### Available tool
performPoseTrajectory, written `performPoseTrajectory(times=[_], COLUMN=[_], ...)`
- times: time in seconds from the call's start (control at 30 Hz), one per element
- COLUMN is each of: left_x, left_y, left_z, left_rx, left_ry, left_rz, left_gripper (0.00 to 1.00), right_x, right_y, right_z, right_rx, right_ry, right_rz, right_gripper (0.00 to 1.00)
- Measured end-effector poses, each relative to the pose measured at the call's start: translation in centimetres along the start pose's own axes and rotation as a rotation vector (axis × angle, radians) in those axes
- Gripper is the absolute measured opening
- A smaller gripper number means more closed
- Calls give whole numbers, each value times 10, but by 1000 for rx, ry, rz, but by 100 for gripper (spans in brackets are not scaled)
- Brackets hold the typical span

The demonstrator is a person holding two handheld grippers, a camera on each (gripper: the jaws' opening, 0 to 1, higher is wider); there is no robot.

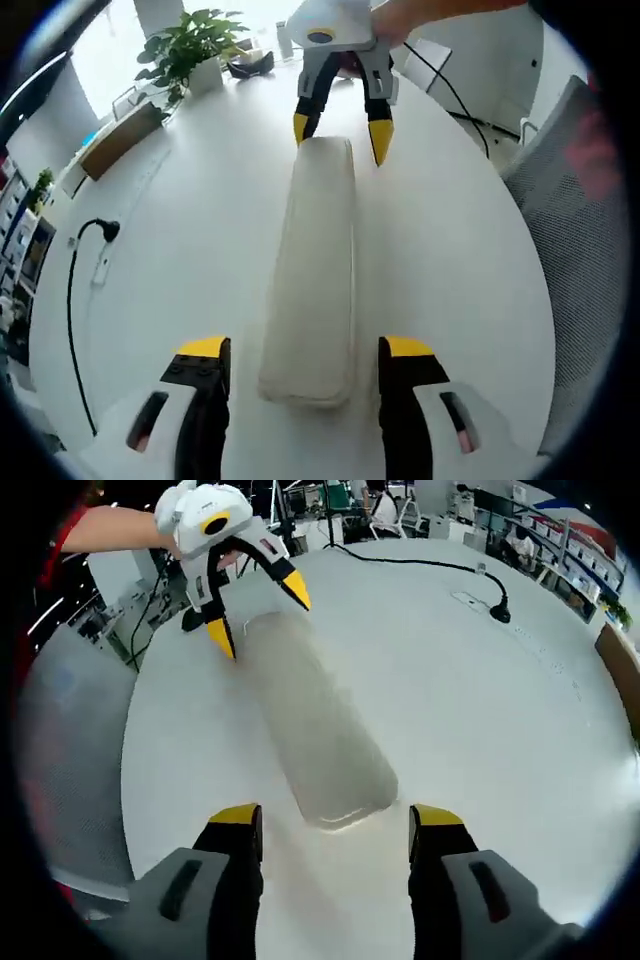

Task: Arrange the utensils inside the cutlery case until each visible utensil rests in its matching compartment.

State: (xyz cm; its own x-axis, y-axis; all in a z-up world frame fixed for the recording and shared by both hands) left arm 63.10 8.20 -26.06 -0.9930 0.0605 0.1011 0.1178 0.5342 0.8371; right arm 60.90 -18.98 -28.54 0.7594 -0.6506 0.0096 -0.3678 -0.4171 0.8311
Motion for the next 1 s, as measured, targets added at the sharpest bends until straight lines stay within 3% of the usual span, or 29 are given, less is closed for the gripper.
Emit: performPoseTrajectory(times=[0.1,0.13,0.17,0.2,0.23,0.37,0.4,0.47,0.5,0.53,0.6,0.7,0.83,0.9,1.0], left_x=[-1,0,-4,-5,-5,1,1,-1,-1,1,3,12,24,29,34], left_y=[4,6,8,9,14,31,34,42,45,49,49,45,41,36,28], left_z=[5,6,10,12,15,27,33,39,40,44,46,47,57,63,66], left_rx=[43,87,178,207,271,403,445,528,557,589,659,745,852,897,953], left_ry=[50,92,172,200,274,518,619,717,742,809,855,957,1121,1186,1241], left_rz=[-23,-20,-5,-5,-2,-26,-45,-120,-153,-216,-248,-279,-327,-345,-392], left_gripper=[64,65,67,70,70,70,70,68,67,67,69,69,65,59,63], right_x=[-6,-6,-7,-7,-6,-7,-8,-10,-12,-13,-15,-26,-32,-35,-38], right_y=[7,10,12,14,15,22,23,23,23,23,26,27,30,32,31], right_z=[3,3,4,6,7,6,7,8,11,13,12,10,11,11,14], right_rx=[44,58,57,53,58,205,222,256,250,258,326,365,386,408,411], right_ry=[-118,-186,-251,-338,-393,-689,-789,-876,-915,-919,-873,-947,-963,-957,-968], right_rz=[-8,-12,-23,-34,-31,-35,-41,-34,8,50,154,136,166,202,265], right_gripper=[59,59,59,59,58,61,64,66,63,61,59,65,62,62,54])
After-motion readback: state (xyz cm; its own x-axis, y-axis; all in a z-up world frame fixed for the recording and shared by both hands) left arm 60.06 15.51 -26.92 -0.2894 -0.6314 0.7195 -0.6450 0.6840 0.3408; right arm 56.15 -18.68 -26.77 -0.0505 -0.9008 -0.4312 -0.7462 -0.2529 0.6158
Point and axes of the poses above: the point that each gripper's makers call its tool centre point, and the gripper's own axes: y roughly backward along the fingers, x roughly to its right, z roughly out of its underside, the point moved 8 cm from there along y, roughly backward along the fingers, and after that the axes turned 15 degrees about z, right-handed, at the moved point
